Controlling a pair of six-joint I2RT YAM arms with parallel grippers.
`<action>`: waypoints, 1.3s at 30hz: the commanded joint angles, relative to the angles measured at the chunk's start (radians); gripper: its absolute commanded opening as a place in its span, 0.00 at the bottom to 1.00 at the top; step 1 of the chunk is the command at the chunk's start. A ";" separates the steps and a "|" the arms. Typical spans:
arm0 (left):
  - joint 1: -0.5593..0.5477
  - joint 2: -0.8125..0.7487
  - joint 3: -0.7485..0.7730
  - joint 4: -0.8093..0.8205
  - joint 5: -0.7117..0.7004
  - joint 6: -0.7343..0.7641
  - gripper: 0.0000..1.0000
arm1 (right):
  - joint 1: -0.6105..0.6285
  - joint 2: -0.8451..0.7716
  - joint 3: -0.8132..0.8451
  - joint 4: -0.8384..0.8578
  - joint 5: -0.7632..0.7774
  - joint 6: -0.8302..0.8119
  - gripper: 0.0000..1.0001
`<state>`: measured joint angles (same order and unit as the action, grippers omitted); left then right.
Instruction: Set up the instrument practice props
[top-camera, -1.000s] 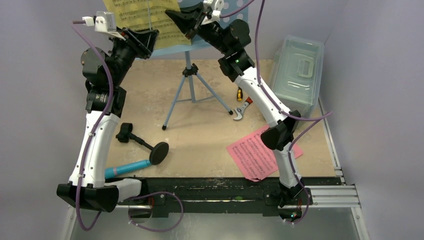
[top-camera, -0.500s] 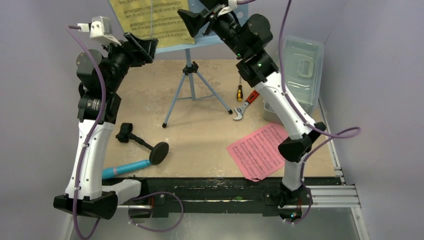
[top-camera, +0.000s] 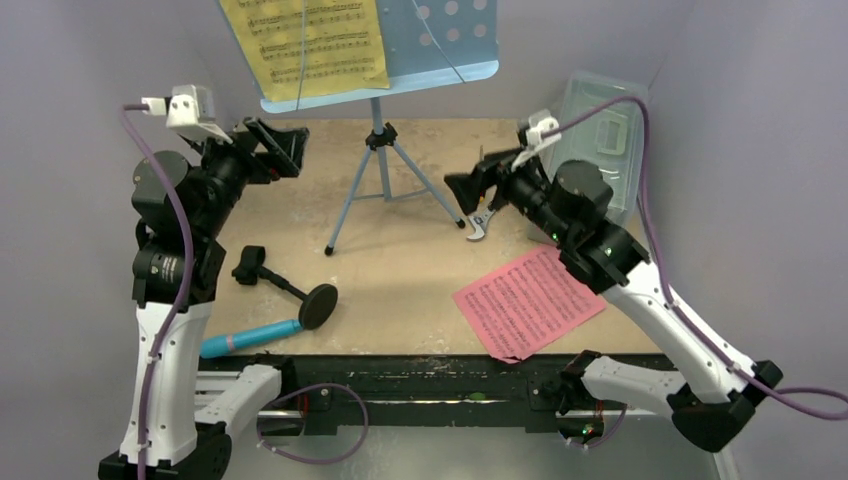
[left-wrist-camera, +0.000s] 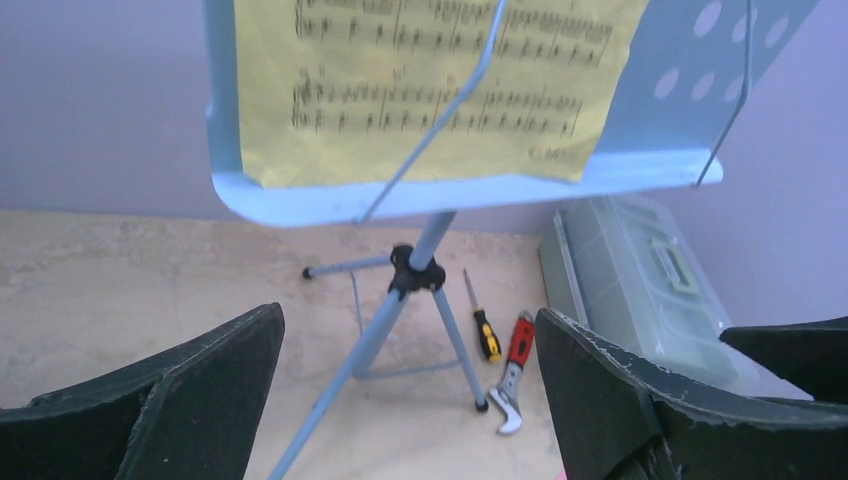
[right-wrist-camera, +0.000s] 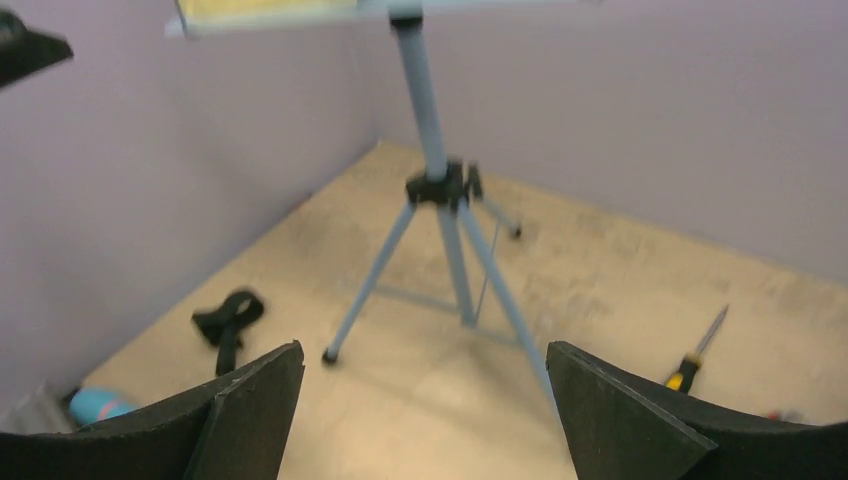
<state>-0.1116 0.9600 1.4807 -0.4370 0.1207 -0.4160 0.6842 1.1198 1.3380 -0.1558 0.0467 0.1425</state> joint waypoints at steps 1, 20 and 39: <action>0.002 -0.066 -0.170 -0.030 0.143 -0.052 0.95 | 0.001 -0.161 -0.252 -0.077 -0.111 0.182 0.96; -0.446 -0.182 -0.950 0.416 0.180 -0.483 0.95 | 0.001 0.062 -0.765 -0.127 0.066 0.526 0.96; -0.538 -0.114 -0.924 0.179 -0.202 -0.416 0.97 | 0.172 0.494 -0.592 0.412 -0.224 0.489 0.94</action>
<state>-0.6449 0.8539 0.5129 -0.2016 0.0063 -0.8520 0.8520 1.5932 0.6807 0.2653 -0.1070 0.6567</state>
